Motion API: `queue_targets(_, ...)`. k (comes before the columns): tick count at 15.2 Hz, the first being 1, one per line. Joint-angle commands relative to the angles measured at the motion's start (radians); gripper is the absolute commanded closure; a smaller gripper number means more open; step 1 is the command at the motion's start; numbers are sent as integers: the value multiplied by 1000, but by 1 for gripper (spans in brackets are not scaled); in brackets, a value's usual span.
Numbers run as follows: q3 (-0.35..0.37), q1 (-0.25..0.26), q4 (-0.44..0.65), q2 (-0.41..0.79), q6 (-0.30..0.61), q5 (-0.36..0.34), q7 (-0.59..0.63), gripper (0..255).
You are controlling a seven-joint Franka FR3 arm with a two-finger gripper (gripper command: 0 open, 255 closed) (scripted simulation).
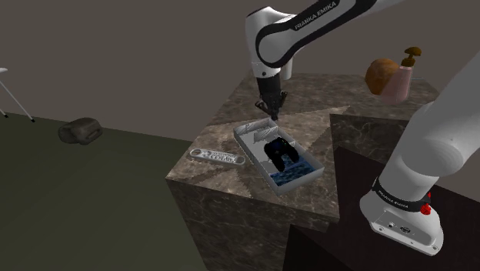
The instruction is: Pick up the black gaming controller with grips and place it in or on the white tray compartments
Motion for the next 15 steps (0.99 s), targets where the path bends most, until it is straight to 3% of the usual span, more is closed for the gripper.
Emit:
queue_targets(1, 0, 1, -25, -3, 22, 1, 1, 255)
queue_targets(2, 0, 0, -15, -3, 11, 1, 0, 255)
queue_targets(3, 0, 0, -15, -3, 11, 1, 0, 0)
queue_targets(9, 114, 53, -103, 1, 38, -3, 294, 0)
queue_targets(15, 228, 107, -121, 90, 60, -6, 597, 0)
